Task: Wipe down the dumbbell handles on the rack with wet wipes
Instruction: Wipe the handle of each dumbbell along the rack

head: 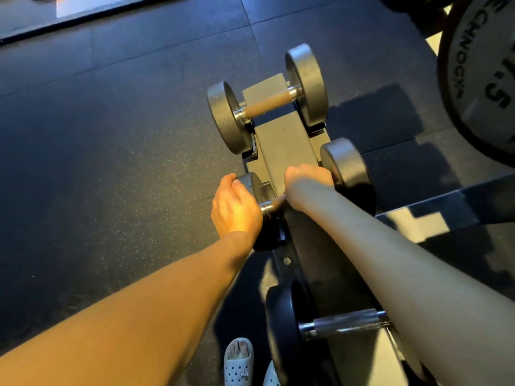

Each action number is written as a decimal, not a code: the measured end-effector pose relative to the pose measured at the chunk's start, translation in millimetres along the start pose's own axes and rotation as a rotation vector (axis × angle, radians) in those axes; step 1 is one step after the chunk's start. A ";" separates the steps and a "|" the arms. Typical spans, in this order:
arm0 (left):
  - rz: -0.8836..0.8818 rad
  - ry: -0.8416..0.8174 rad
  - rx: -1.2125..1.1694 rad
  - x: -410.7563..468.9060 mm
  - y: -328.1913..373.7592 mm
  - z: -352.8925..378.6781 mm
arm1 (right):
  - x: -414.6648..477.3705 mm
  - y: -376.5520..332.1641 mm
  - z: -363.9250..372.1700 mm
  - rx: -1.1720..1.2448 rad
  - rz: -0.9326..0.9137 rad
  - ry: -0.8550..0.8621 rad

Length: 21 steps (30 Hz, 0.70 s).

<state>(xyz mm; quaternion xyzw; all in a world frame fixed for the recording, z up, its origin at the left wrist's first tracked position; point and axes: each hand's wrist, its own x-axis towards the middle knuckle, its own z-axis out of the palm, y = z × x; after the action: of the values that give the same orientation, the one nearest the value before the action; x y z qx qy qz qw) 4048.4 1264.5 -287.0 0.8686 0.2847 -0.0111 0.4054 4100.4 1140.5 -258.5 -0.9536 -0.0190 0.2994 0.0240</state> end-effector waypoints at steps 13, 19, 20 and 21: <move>0.020 0.008 -0.004 -1.9 1.0 -0.7 | -59.9 28.3 109.2 0.275 -0.297 0.784; 0.014 0.022 0.005 -0.5 1.3 0.3 | -53.3 -4.7 77.9 1.124 0.291 0.823; 0.016 0.015 0.013 0.1 -0.1 0.8 | -47.6 -13.4 77.7 1.249 0.405 0.748; 0.019 0.011 0.018 -0.5 -0.2 0.9 | -44.4 -21.8 81.0 1.363 0.471 0.652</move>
<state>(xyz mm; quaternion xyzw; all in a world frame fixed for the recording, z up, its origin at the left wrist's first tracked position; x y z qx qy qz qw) 4048.1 1263.8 -287.6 0.8749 0.2785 -0.0050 0.3962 4017.3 1162.8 -298.3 -0.7473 0.3789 -0.0521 0.5433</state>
